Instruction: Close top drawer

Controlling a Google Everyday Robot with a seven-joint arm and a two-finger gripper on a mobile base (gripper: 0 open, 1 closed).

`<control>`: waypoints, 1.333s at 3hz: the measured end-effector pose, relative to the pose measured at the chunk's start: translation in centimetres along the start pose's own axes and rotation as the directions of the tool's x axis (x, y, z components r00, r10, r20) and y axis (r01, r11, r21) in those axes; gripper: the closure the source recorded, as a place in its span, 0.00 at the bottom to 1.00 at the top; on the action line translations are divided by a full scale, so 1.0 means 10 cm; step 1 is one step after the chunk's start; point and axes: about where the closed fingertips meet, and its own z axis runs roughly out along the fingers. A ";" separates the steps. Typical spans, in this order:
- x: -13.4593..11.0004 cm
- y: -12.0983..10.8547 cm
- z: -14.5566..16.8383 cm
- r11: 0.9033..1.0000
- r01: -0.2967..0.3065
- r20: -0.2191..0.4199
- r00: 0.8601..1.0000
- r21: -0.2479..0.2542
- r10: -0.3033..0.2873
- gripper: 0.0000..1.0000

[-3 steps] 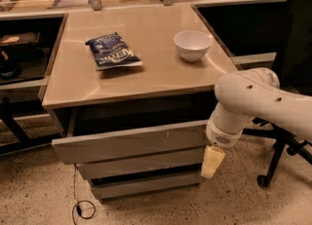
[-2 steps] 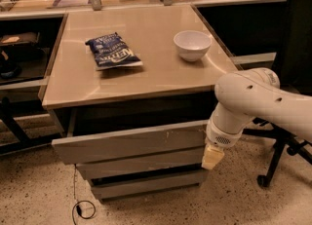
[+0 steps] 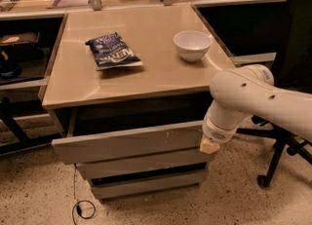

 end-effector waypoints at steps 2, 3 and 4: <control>-0.35 -0.40 -0.05 0.994 0.027 0.008 1.000 0.104 -0.028 1.00; -0.39 -0.54 0.08 0.995 -0.003 -0.022 1.000 0.099 0.005 0.88; -0.39 -0.54 0.08 0.995 -0.005 -0.022 1.000 0.099 0.007 0.69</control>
Offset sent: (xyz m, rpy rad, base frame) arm 0.0752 0.0306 0.0140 -0.0329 -0.1486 0.0204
